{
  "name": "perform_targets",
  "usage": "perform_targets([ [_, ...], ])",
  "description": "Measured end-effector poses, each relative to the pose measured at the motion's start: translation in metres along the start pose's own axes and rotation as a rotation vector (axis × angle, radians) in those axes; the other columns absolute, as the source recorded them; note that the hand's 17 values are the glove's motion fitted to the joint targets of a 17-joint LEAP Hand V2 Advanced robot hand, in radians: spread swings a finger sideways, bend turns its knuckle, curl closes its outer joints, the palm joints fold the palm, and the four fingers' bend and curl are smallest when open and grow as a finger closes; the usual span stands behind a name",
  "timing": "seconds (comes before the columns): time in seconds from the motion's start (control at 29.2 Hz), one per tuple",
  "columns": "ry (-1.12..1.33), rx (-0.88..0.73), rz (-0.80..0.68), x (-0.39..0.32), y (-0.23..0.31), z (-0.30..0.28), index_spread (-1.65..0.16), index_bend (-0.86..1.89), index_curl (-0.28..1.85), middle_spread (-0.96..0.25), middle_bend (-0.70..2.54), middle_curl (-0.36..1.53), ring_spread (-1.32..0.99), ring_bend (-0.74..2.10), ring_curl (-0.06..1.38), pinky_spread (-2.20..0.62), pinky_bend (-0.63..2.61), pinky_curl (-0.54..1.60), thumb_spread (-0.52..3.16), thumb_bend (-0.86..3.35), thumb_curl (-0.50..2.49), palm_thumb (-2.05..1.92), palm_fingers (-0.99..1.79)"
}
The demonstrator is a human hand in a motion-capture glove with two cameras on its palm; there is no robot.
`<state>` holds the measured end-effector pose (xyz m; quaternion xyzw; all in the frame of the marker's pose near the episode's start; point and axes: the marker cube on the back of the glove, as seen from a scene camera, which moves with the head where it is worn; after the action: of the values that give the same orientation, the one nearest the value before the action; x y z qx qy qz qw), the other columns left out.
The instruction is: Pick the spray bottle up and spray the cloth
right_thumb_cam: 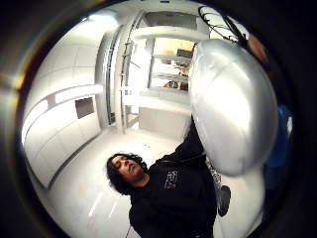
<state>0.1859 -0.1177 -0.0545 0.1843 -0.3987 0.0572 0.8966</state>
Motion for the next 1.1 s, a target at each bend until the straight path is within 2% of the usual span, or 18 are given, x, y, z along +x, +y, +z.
perform_targets([
  [0.14,-0.103,0.103,0.014,0.001,-0.007,0.015,-0.24,0.16,0.33,-0.07,0.39,0.41,-0.13,0.44,0.38,0.05,0.18,0.29,0.99,0.15,0.4,0.92,1.05],
  [0.24,-0.118,0.197,0.011,0.002,-0.011,0.021,-0.25,0.15,0.33,-0.08,0.42,0.43,-0.14,0.45,0.39,-0.03,0.26,0.32,0.88,0.13,0.43,0.96,1.2],
  [0.41,-0.1,0.285,-0.057,0.006,-0.015,0.021,-0.26,0.13,0.34,-0.12,0.52,0.48,-0.19,0.6,0.45,-0.19,0.39,0.37,0.72,0.08,0.48,0.99,1.43],
  [1.1,-0.065,0.301,-0.106,0.006,-0.016,0.024,-0.26,0.18,0.4,-0.18,0.72,0.58,-0.21,0.83,0.53,-0.31,0.59,0.45,0.84,-0.01,0.54,1.01,1.39],
])
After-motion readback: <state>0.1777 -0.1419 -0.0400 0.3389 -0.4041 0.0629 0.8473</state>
